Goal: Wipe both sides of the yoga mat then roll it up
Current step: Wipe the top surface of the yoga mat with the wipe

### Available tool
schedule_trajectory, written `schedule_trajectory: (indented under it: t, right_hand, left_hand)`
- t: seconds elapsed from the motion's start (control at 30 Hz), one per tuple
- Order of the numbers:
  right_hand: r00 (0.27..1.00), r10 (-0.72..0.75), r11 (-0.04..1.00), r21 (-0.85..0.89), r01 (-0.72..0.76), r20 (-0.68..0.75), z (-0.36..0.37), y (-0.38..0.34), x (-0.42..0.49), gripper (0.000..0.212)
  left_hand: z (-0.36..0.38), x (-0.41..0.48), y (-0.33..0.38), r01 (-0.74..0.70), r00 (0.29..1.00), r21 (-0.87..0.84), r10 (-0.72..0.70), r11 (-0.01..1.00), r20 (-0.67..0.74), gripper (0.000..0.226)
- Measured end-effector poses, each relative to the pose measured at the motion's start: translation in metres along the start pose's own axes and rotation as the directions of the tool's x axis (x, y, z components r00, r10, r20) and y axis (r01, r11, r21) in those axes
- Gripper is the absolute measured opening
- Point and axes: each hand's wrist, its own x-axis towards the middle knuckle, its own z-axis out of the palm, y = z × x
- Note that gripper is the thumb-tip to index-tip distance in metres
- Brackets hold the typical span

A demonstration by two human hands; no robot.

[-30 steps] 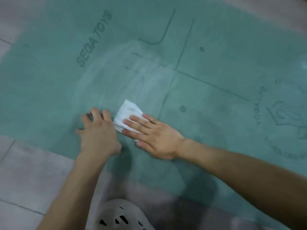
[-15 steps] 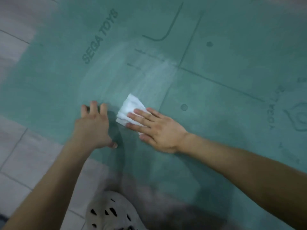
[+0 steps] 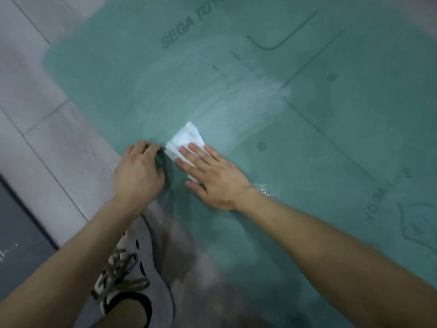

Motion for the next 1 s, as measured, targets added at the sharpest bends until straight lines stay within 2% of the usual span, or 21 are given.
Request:
schedule_trajectory:
  t: [0.03, 0.07, 0.13, 0.2, 0.27, 0.3, 0.33, 0.4, 0.43, 0.5, 0.57, 0.6, 0.63, 0.7, 0.73, 0.77, 0.8, 0.83, 0.9, 0.93, 1.0]
  right_hand:
    - [1.0, -0.007, 1.0, -0.02, 0.006, -0.018, -0.003, 0.018, -0.002, 0.063]
    - [0.998, 0.056, 0.998, -0.038, -0.058, -0.042, -0.009, 0.042, -0.006, 0.063]
    - [0.94, 0.331, 0.942, -0.036, -0.335, -0.087, -0.026, 0.102, -0.021, 0.066]
    - [0.837, 0.539, 0.841, 0.008, -0.54, -0.094, -0.038, 0.14, -0.03, 0.072]
    - [0.793, 0.597, 0.802, 0.065, -0.593, -0.123, -0.034, 0.125, -0.022, 0.077]
    - [0.815, 0.556, 0.83, 0.068, -0.553, -0.16, -0.025, 0.101, -0.018, 0.078]
    - [0.875, 0.454, 0.891, 0.054, -0.451, -0.169, -0.012, 0.07, -0.015, 0.076]
    - [0.99, 0.112, 0.994, 0.003, -0.112, -0.085, 0.005, 0.008, -0.012, 0.071]
    - [0.999, -0.035, 0.999, -0.002, 0.035, -0.031, 0.007, -0.012, -0.013, 0.069]
    - [0.981, -0.19, 0.981, -0.031, 0.192, 0.036, 0.004, -0.018, -0.016, 0.065]
    - [0.988, -0.151, 0.985, -0.087, 0.151, 0.017, -0.003, 0.021, -0.015, 0.063]
    - [0.999, -0.05, 0.993, -0.107, 0.047, -0.022, -0.008, 0.048, -0.015, 0.063]
    - [0.99, 0.117, 0.988, -0.097, -0.124, -0.074, -0.015, 0.075, -0.015, 0.064]
    - [0.886, 0.44, 0.894, -0.017, -0.447, -0.149, -0.023, 0.102, -0.012, 0.067]
    - [0.851, 0.501, 0.863, 0.017, -0.505, -0.155, -0.022, 0.091, -0.009, 0.068]
    - [0.863, 0.476, 0.878, 0.036, -0.478, -0.166, -0.016, 0.069, -0.01, 0.068]
    - [0.913, 0.377, 0.925, 0.021, -0.379, -0.157, -0.005, 0.042, -0.017, 0.066]
    - [0.967, 0.221, 0.975, 0.008, -0.222, -0.129, 0.005, 0.015, -0.029, 0.063]
    - [0.998, -0.03, 0.999, -0.017, 0.029, -0.052, 0.017, -0.02, -0.061, 0.059]
    - [0.997, -0.076, 0.997, -0.029, 0.075, -0.032, 0.019, -0.025, -0.075, 0.059]
    - [0.999, -0.048, 0.998, -0.041, 0.048, 0.002, 0.022, -0.026, -0.098, 0.06]
  left_hand:
    - [-0.003, 0.0, -0.001, 0.015, 0.998, -0.013, -0.014, 1.0, 0.056, 0.061]
    - [-0.008, 0.0, -0.003, 0.026, 0.991, -0.023, -0.023, 0.999, 0.129, 0.077]
    - [-0.014, -0.002, -0.005, 0.056, 0.971, -0.041, -0.045, 0.998, 0.234, 0.103]
    - [-0.011, -0.01, -0.002, 0.061, 0.964, -0.038, -0.049, 0.997, 0.26, 0.114]
    - [-0.003, -0.017, 0.003, 0.076, 0.966, -0.042, -0.063, 0.996, 0.249, 0.116]
    - [0.0, -0.021, 0.004, 0.08, 0.972, -0.039, -0.069, 0.996, 0.227, 0.115]
    - [0.002, -0.025, 0.003, 0.083, 0.979, -0.018, -0.078, 0.996, 0.19, 0.113]
    - [0.006, -0.034, 0.0, 0.094, 0.989, 0.054, -0.099, 0.994, 0.109, 0.102]
    - [0.009, -0.039, 0.0, 0.108, 0.99, 0.071, -0.114, 0.992, 0.084, 0.095]
    - [0.012, -0.046, 0.003, 0.149, 0.988, 0.079, -0.152, 0.986, 0.032, 0.084]
    - [0.012, -0.05, 0.008, 0.166, 0.986, 0.095, -0.167, 0.982, -0.003, 0.079]
    - [0.013, -0.052, 0.009, 0.164, 0.986, 0.102, -0.163, 0.981, -0.02, 0.077]
    - [0.015, -0.054, 0.008, 0.165, 0.986, 0.102, -0.161, 0.981, -0.043, 0.077]
    - [0.019, -0.056, 0.005, 0.18, 0.983, 0.101, -0.174, 0.978, -0.064, 0.077]
    - [0.02, -0.057, 0.004, 0.186, 0.982, 0.095, -0.182, 0.978, -0.053, 0.078]
    - [0.02, -0.058, 0.003, 0.191, 0.981, 0.081, -0.188, 0.978, -0.041, 0.08]
    - [0.018, -0.058, 0.002, 0.192, 0.981, 0.068, -0.191, 0.979, -0.029, 0.083]
    - [0.016, -0.058, 0.002, 0.189, 0.982, 0.057, -0.189, 0.98, -0.007, 0.087]
    - [0.014, -0.06, -0.002, 0.163, 0.985, 0.035, -0.165, 0.986, 0.049, 0.092]
    - [0.013, -0.06, -0.006, 0.144, 0.986, 0.022, -0.145, 0.989, 0.077, 0.092]
    - [0.008, -0.058, -0.017, 0.075, 0.988, 0.025, -0.078, 0.997, 0.134, 0.082]
